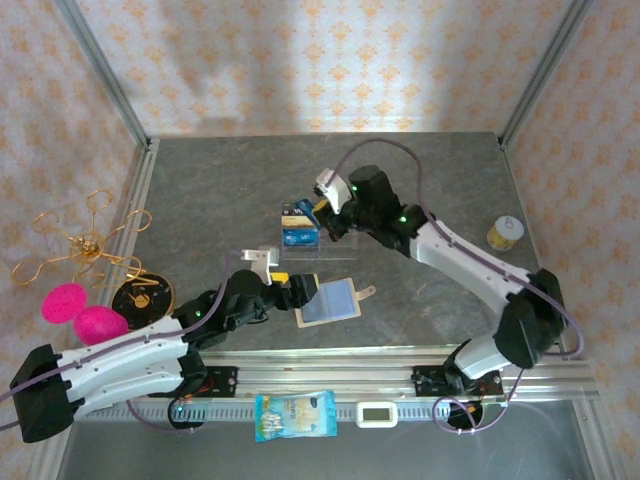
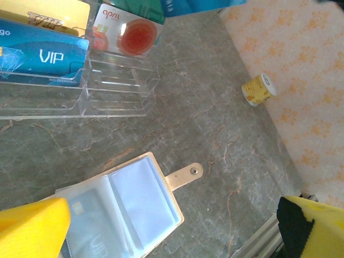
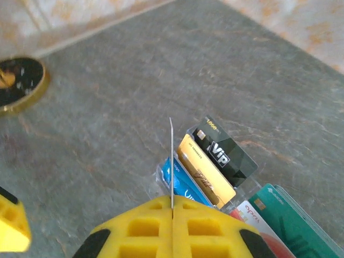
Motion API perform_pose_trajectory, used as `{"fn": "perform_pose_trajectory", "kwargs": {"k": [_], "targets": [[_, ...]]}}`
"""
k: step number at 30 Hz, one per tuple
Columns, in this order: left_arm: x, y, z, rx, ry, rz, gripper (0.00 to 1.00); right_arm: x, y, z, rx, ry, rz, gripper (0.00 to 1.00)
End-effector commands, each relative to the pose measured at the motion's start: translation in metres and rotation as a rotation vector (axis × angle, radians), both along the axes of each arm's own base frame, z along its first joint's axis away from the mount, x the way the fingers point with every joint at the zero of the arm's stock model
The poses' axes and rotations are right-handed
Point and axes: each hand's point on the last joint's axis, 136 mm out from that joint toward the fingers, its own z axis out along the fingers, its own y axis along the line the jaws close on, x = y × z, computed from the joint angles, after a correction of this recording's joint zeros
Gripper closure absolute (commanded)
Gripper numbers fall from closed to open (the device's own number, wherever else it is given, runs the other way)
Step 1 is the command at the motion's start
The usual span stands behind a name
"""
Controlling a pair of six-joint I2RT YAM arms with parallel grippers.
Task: Take the credit cards out of the card holder
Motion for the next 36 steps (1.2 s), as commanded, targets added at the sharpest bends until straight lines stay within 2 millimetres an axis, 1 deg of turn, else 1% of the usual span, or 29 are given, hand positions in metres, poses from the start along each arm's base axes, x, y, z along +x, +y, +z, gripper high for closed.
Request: {"fn": "perform_pose_trajectory", "kwargs": {"k": [1, 3, 7, 9, 11, 17, 23, 27, 36], "targets": [[0.001, 0.009, 0.006, -0.017, -0.013, 0.045, 0.01, -0.011, 0.002, -0.022, -0.167, 0.0, 0.206, 1.0], [0.002, 0.012, 0.014, -0.021, -0.033, 0.053, 0.01, -0.006, 0.002, -0.035, -0.224, 0.019, 0.245, 1.0], [0.006, 0.014, 0.037, -0.039, -0.091, 0.067, 0.01, 0.004, 0.008, -0.058, -0.308, 0.042, 0.312, 1.0], [0.007, 0.015, 0.05, -0.054, -0.127, 0.072, 0.01, 0.009, 0.013, -0.067, -0.332, 0.039, 0.343, 1.0], [0.01, 0.019, 0.056, -0.045, -0.151, 0.091, 0.01, 0.01, 0.016, -0.074, -0.352, 0.042, 0.382, 1.0], [0.016, 0.032, 0.06, -0.007, -0.182, 0.155, 0.01, 0.022, 0.025, -0.087, -0.395, 0.046, 0.439, 1.0], [0.017, 0.039, 0.069, -0.028, -0.225, 0.186, 0.01, 0.032, 0.029, -0.099, -0.429, 0.048, 0.449, 1.0], [0.016, 0.04, 0.075, -0.036, -0.244, 0.185, 0.01, 0.038, 0.029, -0.105, -0.458, 0.042, 0.453, 1.0], [0.017, 0.041, 0.075, -0.026, -0.246, 0.188, 0.01, 0.048, 0.029, -0.117, -0.505, 0.06, 0.44, 1.0]]}}
